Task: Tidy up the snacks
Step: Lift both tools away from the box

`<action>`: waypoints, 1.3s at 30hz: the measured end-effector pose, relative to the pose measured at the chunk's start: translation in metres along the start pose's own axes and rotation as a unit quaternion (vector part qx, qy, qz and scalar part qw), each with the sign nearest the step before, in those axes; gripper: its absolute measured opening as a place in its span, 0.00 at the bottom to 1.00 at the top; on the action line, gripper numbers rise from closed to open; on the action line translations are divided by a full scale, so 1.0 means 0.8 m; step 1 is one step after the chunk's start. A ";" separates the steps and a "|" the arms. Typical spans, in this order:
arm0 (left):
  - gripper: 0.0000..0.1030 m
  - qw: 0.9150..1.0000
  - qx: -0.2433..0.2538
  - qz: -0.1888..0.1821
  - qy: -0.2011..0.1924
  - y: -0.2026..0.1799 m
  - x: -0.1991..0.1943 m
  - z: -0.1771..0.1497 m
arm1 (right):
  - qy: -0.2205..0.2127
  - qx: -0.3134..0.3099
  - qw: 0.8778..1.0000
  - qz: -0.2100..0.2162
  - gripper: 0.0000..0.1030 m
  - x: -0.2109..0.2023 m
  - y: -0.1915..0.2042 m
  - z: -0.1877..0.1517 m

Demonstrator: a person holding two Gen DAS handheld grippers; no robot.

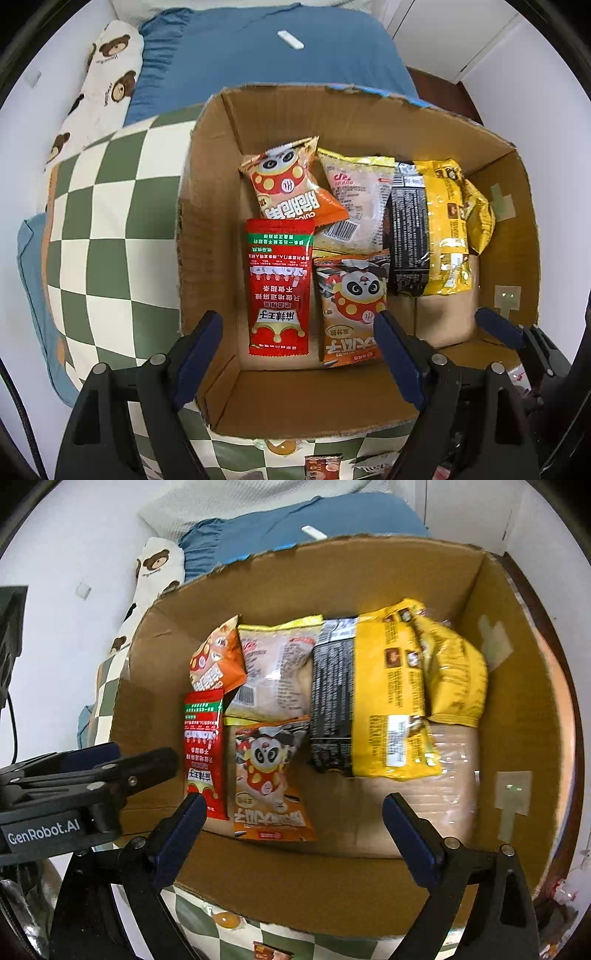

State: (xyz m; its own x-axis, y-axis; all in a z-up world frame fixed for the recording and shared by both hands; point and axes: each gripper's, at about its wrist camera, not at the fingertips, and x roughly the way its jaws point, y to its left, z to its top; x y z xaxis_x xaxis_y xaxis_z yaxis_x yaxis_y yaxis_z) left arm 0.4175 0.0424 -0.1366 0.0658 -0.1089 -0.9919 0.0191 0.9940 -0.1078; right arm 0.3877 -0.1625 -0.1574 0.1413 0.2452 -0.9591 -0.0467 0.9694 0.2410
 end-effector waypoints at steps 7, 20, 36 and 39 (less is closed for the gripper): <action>0.81 0.999 0.013 0.010 -0.042 -0.006 -0.032 -0.021 | -0.027 -0.011 0.999 -0.026 0.95 -0.038 0.001 -0.012; 0.81 0.989 0.027 0.022 -0.140 -0.002 -0.105 -0.090 | -0.096 -0.034 0.993 -0.053 0.95 -0.114 0.021 -0.054; 0.81 0.987 0.012 0.038 -0.158 0.022 -0.083 -0.192 | -0.138 0.031 0.990 0.003 0.95 -0.157 -0.033 -0.148; 0.81 0.992 0.002 0.043 -0.115 0.031 -0.039 -0.200 | -0.120 0.072 0.990 -0.006 0.95 -0.138 -0.079 -0.176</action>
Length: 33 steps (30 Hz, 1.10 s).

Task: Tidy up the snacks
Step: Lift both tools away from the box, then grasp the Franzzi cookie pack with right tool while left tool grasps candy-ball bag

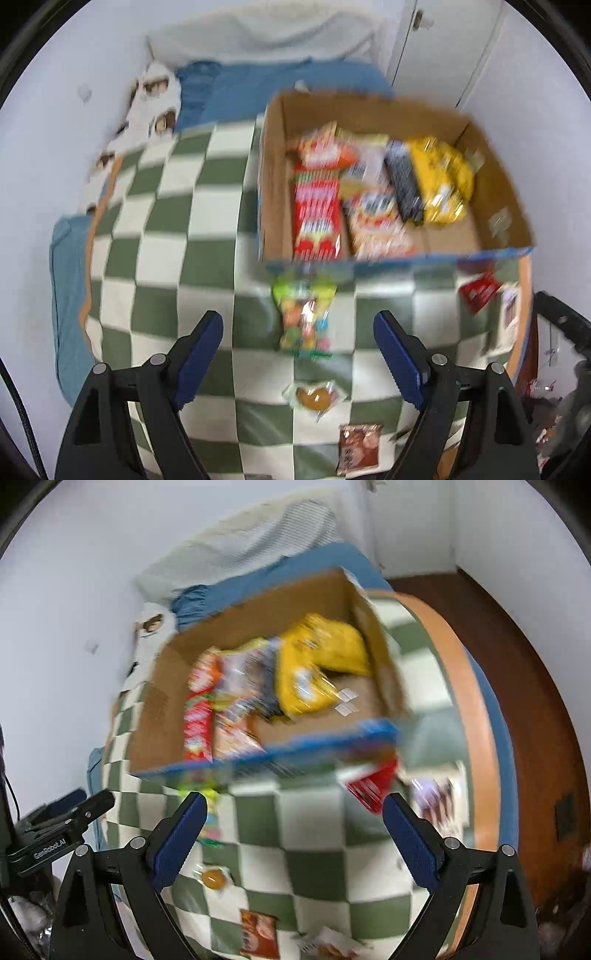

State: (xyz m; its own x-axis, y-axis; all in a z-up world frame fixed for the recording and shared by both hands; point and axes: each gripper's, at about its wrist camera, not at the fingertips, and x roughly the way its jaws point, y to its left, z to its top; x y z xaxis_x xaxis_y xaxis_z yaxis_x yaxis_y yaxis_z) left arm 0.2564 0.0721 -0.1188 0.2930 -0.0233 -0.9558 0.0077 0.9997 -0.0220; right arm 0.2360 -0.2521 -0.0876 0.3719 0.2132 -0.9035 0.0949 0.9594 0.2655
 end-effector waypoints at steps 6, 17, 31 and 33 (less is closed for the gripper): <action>0.81 0.999 -0.003 0.014 0.050 -0.001 0.065 -0.020 | 0.039 0.072 0.995 -0.052 0.95 0.045 -0.091 -0.027; 0.81 0.994 0.009 0.015 0.112 -0.020 0.158 -0.024 | 0.069 0.059 0.988 -0.128 0.93 0.123 -0.139 -0.030; 0.46 0.993 0.005 -0.014 0.117 -0.019 0.168 -0.058 | 0.098 0.025 0.988 -0.115 0.64 0.138 -0.122 -0.076; 0.46 0.992 0.000 -0.025 0.126 -0.017 0.161 -0.078 | 0.106 0.020 0.989 -0.102 0.64 0.135 -0.114 -0.095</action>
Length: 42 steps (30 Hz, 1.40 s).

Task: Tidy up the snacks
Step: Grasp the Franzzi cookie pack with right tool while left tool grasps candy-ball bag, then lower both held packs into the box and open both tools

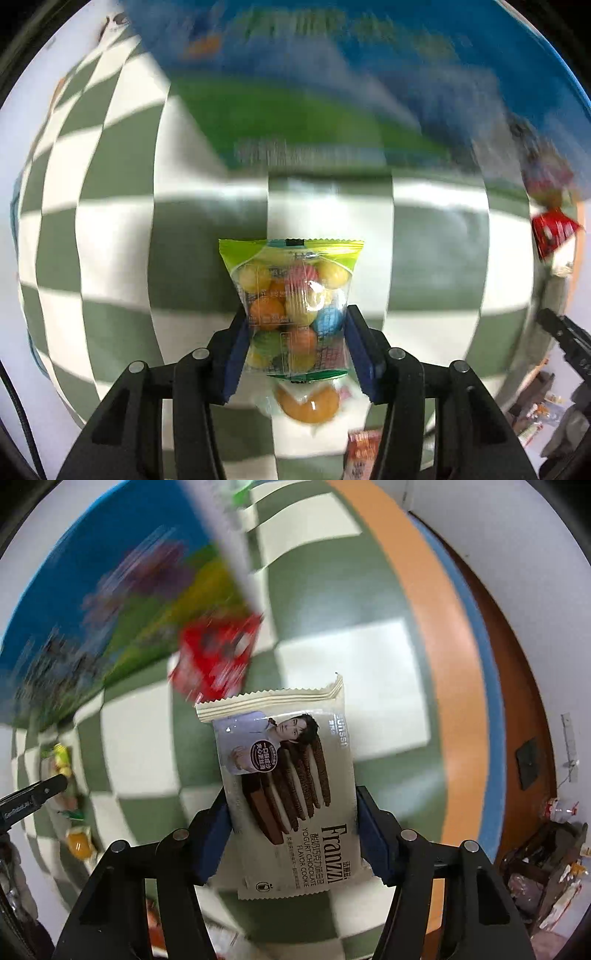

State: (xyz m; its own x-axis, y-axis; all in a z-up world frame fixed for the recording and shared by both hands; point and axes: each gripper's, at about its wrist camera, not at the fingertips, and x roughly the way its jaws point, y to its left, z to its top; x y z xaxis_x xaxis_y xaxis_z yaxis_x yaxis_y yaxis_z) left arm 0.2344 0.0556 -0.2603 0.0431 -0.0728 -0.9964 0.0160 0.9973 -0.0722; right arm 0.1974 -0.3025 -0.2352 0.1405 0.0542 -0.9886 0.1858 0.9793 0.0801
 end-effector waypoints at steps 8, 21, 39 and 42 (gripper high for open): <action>0.49 0.999 -0.018 -0.016 0.034 0.008 0.031 -0.015 | 0.016 -0.010 1.000 0.014 0.64 0.010 0.012 -0.042; 0.49 0.999 -0.014 -0.008 0.038 -0.005 0.036 -0.006 | 0.022 0.000 1.000 0.013 0.65 0.034 0.000 -0.028; 0.45 0.996 0.025 -0.087 0.000 -0.039 -0.071 -0.010 | -0.020 -0.006 0.998 0.053 0.62 -0.022 0.020 -0.030; 0.45 0.992 0.046 -0.114 -0.024 -0.064 -0.113 0.000 | -0.038 -0.017 0.996 0.074 0.62 -0.053 0.032 -0.021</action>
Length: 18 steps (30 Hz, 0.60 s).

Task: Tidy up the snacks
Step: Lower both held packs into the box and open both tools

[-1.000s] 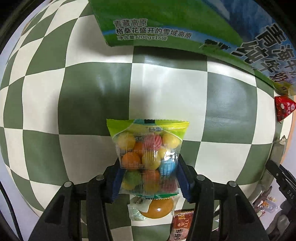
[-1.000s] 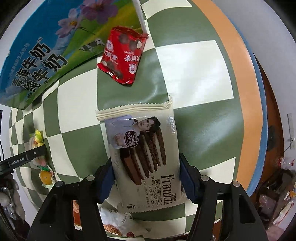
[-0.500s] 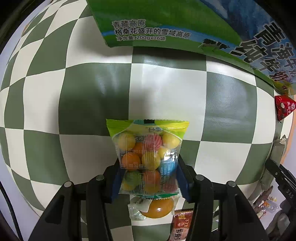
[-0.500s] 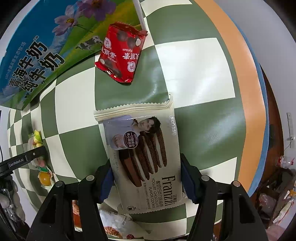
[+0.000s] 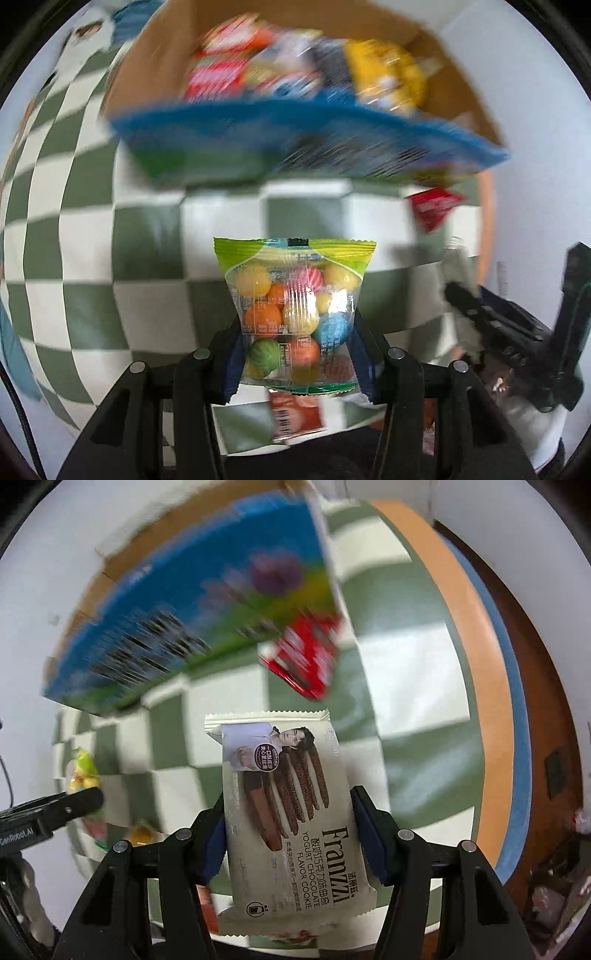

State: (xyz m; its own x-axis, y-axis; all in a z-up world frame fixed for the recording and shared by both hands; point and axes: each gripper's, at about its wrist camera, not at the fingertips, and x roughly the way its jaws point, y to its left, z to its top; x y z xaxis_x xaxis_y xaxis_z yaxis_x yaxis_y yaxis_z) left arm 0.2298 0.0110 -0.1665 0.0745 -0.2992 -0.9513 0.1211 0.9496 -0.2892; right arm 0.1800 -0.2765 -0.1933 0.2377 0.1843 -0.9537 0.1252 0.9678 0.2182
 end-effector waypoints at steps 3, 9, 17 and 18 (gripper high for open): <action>0.45 0.999 0.015 -0.027 -0.023 -0.029 -0.034 0.025 | -0.026 -0.012 0.999 0.025 0.61 -0.037 0.022 0.021; 0.45 0.997 0.036 -0.046 -0.059 -0.069 -0.077 0.096 | -0.090 -0.029 0.994 0.061 0.61 -0.113 0.052 0.074; 0.45 0.998 0.032 -0.031 -0.044 -0.087 -0.058 0.213 | -0.137 -0.053 0.989 0.026 0.62 -0.130 0.078 0.169; 0.45 0.998 0.029 -0.031 -0.036 -0.086 -0.052 0.223 | -0.135 -0.054 0.989 0.020 0.62 -0.124 0.081 0.181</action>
State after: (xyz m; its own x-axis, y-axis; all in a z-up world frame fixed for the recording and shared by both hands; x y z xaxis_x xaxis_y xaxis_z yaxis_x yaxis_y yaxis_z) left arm 0.3950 -0.0582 -0.0880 0.1357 -0.3656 -0.9208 0.1840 0.9225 -0.3392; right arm 0.3039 -0.2573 -0.0546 0.4913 0.1849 -0.8512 0.0106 0.9759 0.2180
